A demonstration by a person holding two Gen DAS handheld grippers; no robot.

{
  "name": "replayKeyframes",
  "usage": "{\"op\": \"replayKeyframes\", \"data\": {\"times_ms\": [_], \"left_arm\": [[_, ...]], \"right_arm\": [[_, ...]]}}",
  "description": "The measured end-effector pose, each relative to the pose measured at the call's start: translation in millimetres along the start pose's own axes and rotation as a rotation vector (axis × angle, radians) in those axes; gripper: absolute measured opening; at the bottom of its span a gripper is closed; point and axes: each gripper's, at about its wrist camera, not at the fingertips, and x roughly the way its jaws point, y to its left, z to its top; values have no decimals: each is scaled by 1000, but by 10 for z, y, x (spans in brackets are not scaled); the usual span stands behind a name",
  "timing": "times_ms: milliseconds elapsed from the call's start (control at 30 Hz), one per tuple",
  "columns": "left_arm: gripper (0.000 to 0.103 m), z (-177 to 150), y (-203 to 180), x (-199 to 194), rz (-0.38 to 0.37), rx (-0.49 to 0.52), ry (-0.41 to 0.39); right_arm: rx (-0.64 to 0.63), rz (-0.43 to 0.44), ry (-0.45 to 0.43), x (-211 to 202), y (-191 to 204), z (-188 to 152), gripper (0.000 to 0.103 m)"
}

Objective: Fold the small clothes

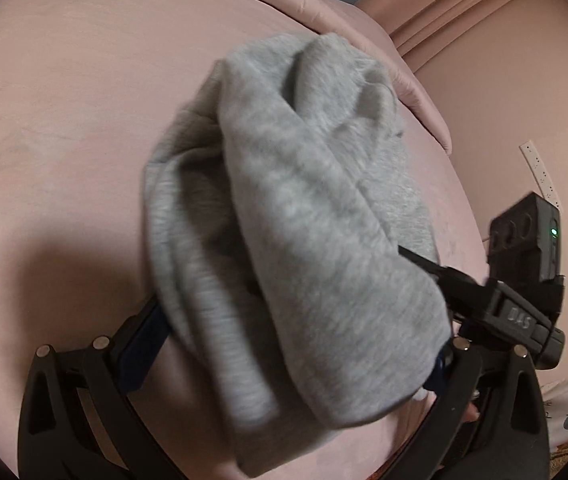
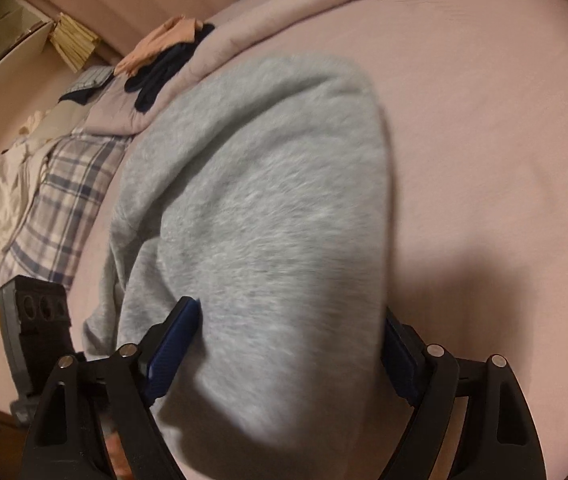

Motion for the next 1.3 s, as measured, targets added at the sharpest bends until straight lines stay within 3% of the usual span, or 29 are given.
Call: {"op": "replayKeyframes", "data": {"times_ms": [33,133,300,400,500,633,833,1000,1233,1300], "left_arm": [[98,-8,-29,33,-11,9,9],[70,-59,-156,95,-8,42,-1],[51,-124,-373,1,47,68,-82],[48,-157,-580,-90,84,129,-129],[48,-157,-782,-189,91,170,-182],[48,-85,-1038,-363,85,238,-262],[48,53,-1049,-460,83,268,-313],[48,188,-896,-294,122,240,-305],[48,171,-540,145,176,170,-191],[53,223,-480,214,166,160,-172]], "right_arm": [[-1,5,-4,18,2,1,85],[17,31,-8,-1,-21,9,73],[0,18,-45,-80,25,-12,49],[-77,-18,-96,-176,192,-14,40],[-138,-52,-155,-330,340,-4,38],[-179,-34,-232,-574,431,72,38],[-244,-59,-291,-685,546,287,38],[-259,-86,-263,-452,518,463,38],[-201,-112,-117,115,220,462,38],[-191,-124,-99,173,166,447,38]]}}
